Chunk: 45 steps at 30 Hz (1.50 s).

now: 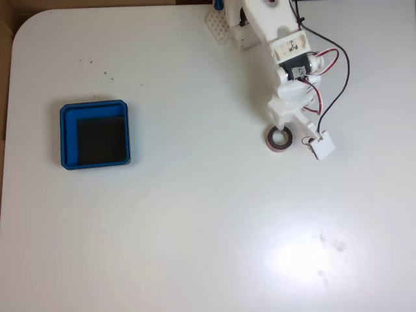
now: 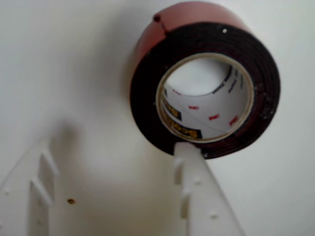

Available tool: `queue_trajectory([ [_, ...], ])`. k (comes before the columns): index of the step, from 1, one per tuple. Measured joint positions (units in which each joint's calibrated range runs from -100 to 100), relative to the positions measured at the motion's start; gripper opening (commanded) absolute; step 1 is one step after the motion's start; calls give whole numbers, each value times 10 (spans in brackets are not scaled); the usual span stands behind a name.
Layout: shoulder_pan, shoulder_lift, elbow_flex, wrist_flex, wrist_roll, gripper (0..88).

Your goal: Pick the red roll and drop it in the blue box

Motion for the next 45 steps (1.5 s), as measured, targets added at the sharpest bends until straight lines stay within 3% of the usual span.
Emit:
queue_trajectory([
  [45,0,119,-53,-44,-3,211],
])
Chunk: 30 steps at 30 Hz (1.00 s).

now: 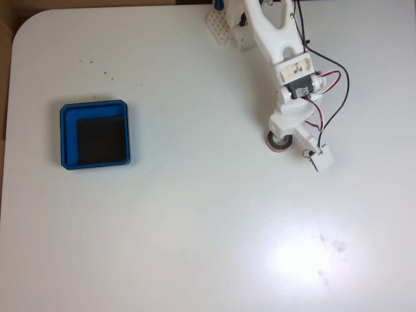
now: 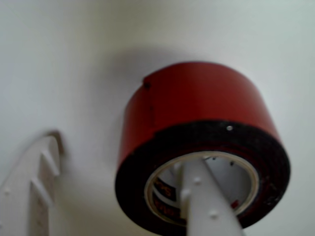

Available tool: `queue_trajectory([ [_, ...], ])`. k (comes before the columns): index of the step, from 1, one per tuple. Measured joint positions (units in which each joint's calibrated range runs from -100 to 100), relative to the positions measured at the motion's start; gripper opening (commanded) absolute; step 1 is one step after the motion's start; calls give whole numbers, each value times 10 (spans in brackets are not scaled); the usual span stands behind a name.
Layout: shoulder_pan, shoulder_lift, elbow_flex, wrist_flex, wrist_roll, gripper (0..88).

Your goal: Pick the red roll and drop it in the blue box

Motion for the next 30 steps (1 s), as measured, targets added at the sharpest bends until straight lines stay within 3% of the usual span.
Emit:
queue_trajectory([
  [10,0,0,0,-1,-2,199],
  [20,0,0,0,-1,-2,0],
  [30,0,0,0,-1,-2,4],
])
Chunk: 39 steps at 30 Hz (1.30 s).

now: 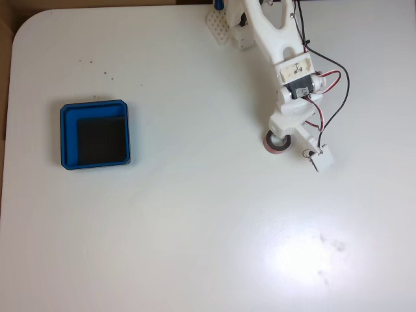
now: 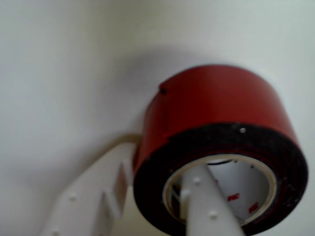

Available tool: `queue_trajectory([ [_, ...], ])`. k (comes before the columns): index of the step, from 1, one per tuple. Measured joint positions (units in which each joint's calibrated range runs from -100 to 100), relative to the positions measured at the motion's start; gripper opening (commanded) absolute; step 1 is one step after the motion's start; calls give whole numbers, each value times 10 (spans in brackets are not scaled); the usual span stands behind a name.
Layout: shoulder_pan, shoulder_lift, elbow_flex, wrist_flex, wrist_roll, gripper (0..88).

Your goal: Pick the red roll and drop it in the blue box

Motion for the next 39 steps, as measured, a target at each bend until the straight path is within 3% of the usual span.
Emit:
queue_trajectory([
  [14,0,1,-56,4,0,4],
  [22,20,1,-178,92,0,5],
  [33,26,1,-202,102,0,5],
  [39,79,1,-306,116,0,5],
])
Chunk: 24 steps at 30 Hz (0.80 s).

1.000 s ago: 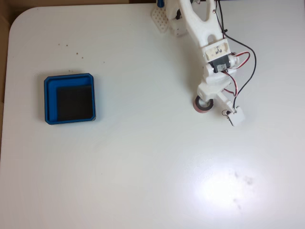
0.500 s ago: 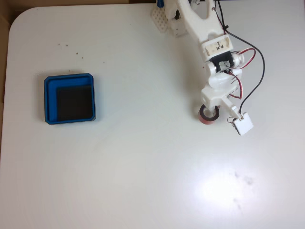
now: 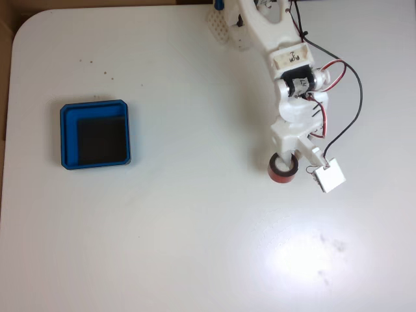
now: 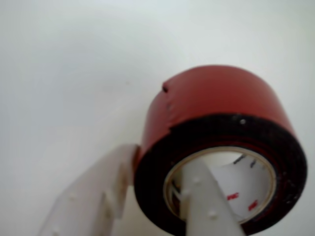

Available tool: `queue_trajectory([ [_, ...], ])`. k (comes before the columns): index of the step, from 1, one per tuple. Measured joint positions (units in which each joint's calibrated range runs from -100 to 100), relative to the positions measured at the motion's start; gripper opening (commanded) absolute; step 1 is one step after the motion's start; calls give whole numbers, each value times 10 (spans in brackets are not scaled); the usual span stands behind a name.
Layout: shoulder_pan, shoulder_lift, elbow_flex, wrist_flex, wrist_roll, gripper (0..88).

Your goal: Pick the red roll and drop it in the blue box

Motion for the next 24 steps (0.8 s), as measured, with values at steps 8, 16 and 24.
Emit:
queue_trajectory([
  [8,179,-3,-91,50,3,7],
  [16,372,-83,-95,67,3,7],
  [24,537,-88,-97,67,3,7],
])
